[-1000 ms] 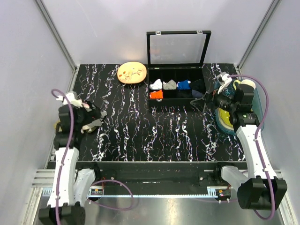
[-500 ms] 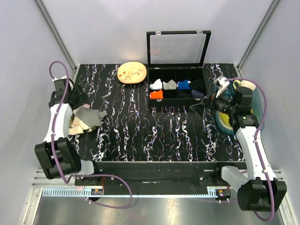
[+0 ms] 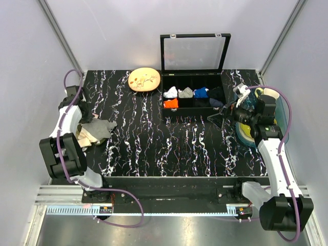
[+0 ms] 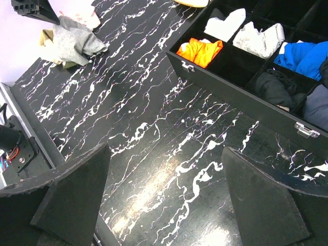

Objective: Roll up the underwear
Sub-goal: Pick up the underwear from the corner of the board.

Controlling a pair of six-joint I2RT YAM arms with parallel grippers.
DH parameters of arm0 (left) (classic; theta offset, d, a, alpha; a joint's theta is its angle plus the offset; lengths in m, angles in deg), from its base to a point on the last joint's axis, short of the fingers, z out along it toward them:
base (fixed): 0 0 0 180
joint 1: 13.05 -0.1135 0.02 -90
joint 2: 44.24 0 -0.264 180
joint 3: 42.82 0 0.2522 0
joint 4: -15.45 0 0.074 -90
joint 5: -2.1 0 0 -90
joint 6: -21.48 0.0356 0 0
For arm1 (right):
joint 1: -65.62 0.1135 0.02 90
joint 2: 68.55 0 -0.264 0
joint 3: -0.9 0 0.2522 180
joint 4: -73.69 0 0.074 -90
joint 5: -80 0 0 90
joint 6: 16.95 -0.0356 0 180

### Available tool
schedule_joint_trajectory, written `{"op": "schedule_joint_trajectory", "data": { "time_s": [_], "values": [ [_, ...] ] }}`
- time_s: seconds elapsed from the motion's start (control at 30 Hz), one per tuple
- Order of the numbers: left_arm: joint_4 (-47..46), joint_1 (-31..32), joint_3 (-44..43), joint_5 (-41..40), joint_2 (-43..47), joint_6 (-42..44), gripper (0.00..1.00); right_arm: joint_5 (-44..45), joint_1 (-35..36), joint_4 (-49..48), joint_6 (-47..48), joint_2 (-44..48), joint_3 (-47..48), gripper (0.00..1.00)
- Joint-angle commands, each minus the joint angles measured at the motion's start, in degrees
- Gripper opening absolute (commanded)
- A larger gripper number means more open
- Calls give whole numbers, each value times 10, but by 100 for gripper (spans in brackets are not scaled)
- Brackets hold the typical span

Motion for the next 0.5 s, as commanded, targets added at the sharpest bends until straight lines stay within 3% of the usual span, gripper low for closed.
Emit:
{"op": "schedule_joint_trajectory", "data": {
  "time_s": [0.0,0.47],
  "values": [
    [9,11,-30,-47,21,14,0,-24,-2,-8,6,0,11,100],
    [8,16,-38,-61,252,5,0,-30,-2,-8,8,-5,8,100]
  ]
}}
